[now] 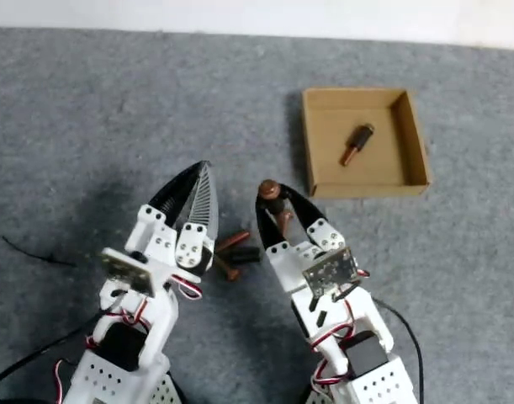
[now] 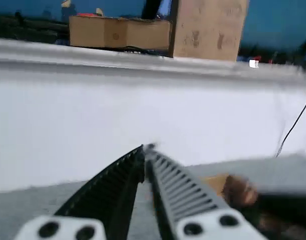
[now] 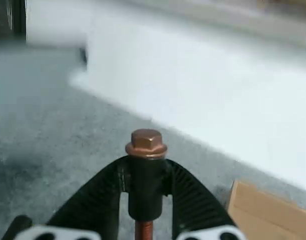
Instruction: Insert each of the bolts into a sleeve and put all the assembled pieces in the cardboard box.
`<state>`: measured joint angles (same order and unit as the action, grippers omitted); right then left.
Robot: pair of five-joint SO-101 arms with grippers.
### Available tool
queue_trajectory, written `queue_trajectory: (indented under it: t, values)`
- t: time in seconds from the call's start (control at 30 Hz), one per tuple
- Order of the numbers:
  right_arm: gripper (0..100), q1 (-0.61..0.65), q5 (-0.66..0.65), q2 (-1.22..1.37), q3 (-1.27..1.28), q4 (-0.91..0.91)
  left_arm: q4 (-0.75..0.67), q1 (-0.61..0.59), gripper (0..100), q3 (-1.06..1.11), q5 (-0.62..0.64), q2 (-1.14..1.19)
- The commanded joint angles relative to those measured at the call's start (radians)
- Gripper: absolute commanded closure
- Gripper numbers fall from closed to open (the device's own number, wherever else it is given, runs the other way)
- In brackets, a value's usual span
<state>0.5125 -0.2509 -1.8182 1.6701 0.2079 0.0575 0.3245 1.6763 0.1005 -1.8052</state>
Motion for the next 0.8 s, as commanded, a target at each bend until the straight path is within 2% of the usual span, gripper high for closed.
queue_trajectory:
  t: [0.0, 0.2, 0.5, 0.63, 0.77]
  values:
    - [99.5, -0.012, -0.003, -0.019, 0.091, -0.062, 0.04, -0.008, 99, 0.018, -0.086, -0.007]
    - [99.5, -0.073, -0.003, -0.008, 0.088, -0.062, 0.112, -0.033, 99, 0.016, -0.218, -0.005]
    - [99.5, -0.177, 0.055, 0.038, -0.028, -0.062, 0.153, -0.105, 99, 0.019, -0.224, -0.004]
    - [99.5, -0.203, 0.06, 0.263, -0.173, -0.062, 0.146, -0.131, 99, 0.015, -0.221, 0.087]
    - [99.5, -0.243, 0.061, 0.59, -0.377, -0.064, 0.061, -0.133, 99, -0.042, -0.158, 0.302]
